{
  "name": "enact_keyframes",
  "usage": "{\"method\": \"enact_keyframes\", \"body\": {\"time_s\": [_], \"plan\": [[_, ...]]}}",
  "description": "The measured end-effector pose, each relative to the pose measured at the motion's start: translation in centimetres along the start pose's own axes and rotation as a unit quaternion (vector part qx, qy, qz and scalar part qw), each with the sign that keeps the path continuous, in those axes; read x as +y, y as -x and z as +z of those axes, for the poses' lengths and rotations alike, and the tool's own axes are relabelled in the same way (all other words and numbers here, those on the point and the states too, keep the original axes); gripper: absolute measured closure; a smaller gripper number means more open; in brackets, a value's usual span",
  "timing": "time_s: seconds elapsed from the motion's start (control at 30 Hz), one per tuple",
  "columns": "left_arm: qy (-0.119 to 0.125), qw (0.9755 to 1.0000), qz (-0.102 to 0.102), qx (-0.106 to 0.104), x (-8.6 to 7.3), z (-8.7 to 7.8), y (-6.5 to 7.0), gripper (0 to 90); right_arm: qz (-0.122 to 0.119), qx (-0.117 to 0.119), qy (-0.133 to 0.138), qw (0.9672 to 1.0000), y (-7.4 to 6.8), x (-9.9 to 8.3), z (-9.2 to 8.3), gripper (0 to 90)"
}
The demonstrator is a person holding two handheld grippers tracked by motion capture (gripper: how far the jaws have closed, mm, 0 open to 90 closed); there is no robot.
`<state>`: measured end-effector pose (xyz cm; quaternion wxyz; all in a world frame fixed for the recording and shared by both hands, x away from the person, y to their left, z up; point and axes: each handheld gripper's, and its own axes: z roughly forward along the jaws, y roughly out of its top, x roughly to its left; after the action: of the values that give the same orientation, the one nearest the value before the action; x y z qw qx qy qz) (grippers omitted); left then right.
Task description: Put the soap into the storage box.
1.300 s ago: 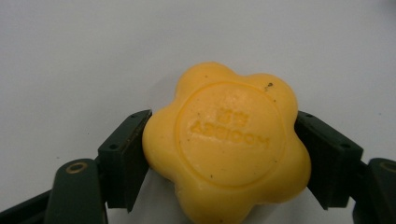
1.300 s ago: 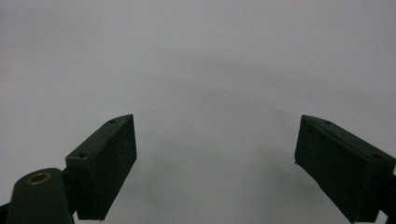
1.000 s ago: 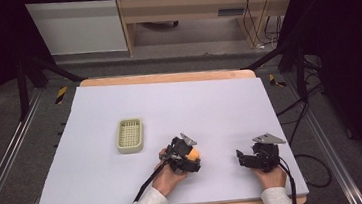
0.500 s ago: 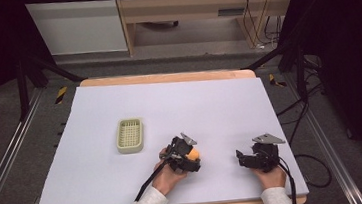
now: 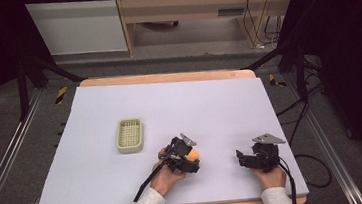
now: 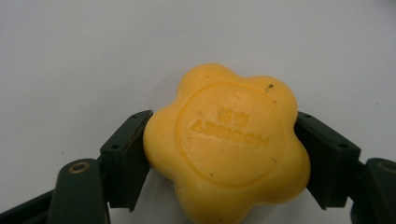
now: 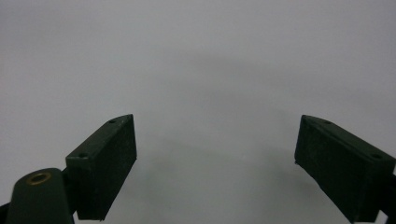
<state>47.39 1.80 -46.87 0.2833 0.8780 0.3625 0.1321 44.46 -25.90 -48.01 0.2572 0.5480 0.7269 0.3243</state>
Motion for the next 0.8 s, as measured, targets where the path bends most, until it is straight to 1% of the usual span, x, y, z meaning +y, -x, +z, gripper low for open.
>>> {"method": "enact_keyframes", "body": {"time_s": [0.17,0.2,0.3,0.33,0.4,0.53,0.8], "plan": [[-0.001,1.0000,0.000,-0.003,-0.1,-0.5,-0.4,26.0,0.002,0.001,0.001,1.0000,0.0,0.0,0.0,13.1],[0.001,1.0000,0.001,0.000,-0.1,-0.7,-0.4,26.0,0.001,0.000,0.001,1.0000,0.0,0.0,0.0,13.2],[0.002,1.0000,0.003,-0.005,-0.1,-1.4,-0.6,26.0,0.000,0.001,0.001,1.0000,0.0,0.0,-0.1,13.2],[0.004,1.0000,0.001,-0.004,-0.2,-1.6,-0.7,26.0,0.000,0.001,0.001,1.0000,0.0,0.0,0.0,13.2],[0.004,1.0000,0.005,-0.004,-0.2,-2.1,-0.9,26.0,0.000,0.000,0.002,1.0000,0.0,0.0,-0.1,13.2],[0.011,0.9999,0.006,-0.005,-0.3,-2.9,-1.2,26.0,0.001,0.000,0.001,1.0000,0.0,0.0,0.0,13.2],[0.013,0.9999,0.010,-0.001,-0.6,-4.1,-1.7,26.1,0.000,0.000,0.001,1.0000,0.0,0.0,-0.1,13.2]]}}
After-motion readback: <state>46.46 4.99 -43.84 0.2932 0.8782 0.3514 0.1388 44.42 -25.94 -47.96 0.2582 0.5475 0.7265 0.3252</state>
